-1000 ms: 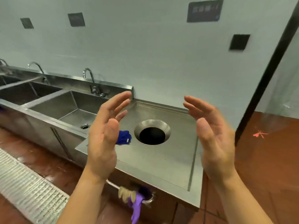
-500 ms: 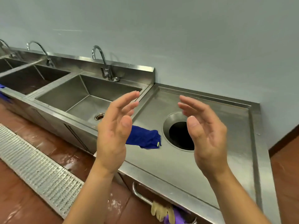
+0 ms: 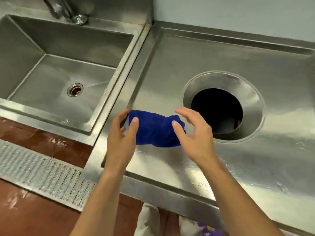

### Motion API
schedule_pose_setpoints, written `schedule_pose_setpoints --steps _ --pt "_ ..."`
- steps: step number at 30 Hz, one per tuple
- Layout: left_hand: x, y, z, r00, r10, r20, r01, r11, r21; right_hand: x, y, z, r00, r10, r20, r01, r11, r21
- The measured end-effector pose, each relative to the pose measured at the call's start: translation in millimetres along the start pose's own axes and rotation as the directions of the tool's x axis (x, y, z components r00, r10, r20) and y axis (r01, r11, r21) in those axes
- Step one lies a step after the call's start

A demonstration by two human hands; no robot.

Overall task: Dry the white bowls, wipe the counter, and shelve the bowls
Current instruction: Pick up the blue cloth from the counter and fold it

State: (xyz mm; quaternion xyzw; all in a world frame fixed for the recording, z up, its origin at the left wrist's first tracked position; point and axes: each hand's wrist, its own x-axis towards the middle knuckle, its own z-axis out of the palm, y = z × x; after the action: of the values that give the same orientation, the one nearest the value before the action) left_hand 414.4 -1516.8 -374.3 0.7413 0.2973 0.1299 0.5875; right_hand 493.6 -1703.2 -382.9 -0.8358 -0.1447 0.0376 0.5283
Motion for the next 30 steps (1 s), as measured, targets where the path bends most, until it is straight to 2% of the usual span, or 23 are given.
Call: schedule_pose_setpoints --steps 8,11,14,17,21,24,26,30 --pt "68.1 -61.4 12.0 0.973 -0.225 0.042 0.224 0.974 0.045 22.8 34.4 76.6 0.981 0.144 0.133 -0.092 0.939 -0.332" --pt "78.6 -56.7 16.7 0.952 -0.298 0.075 0.297 0.955 0.025 22.1 33.8 83.4 0.975 0.181 0.127 -0.124 0.923 -0.365" --pt "80.7 -36.0 14.1 0.945 -0.294 0.146 0.298 0.954 -0.009 25.6 19.1 73.5 0.968 0.179 0.176 -0.106 0.927 -0.359" --pt "70.6 -1.7 12.7 0.951 -0.210 0.228 0.232 0.970 -0.076 23.6 -13.8 56.9 0.962 0.116 0.246 -0.051 0.965 -0.257" --pt "49.2 61.3 15.3 0.938 -0.100 0.333 0.169 0.968 -0.184 11.3 -65.4 33.9 0.960 0.104 0.260 -0.090 0.994 -0.066" --pt "35.9 109.4 18.0 0.893 0.001 0.449 0.088 0.980 -0.178 10.5 -84.8 3.1 0.995 0.088 0.049 -0.092 0.992 0.086" --pt "27.9 138.4 16.2 0.837 0.103 0.537 -0.008 0.984 -0.176 9.4 -98.6 -26.8 0.988 0.137 -0.068 -0.122 0.975 0.186" --pt "26.0 173.1 12.4 0.743 0.280 0.608 -0.283 0.955 -0.093 0.1 -123.0 -80.1 0.968 0.204 -0.145 -0.129 0.903 0.409"
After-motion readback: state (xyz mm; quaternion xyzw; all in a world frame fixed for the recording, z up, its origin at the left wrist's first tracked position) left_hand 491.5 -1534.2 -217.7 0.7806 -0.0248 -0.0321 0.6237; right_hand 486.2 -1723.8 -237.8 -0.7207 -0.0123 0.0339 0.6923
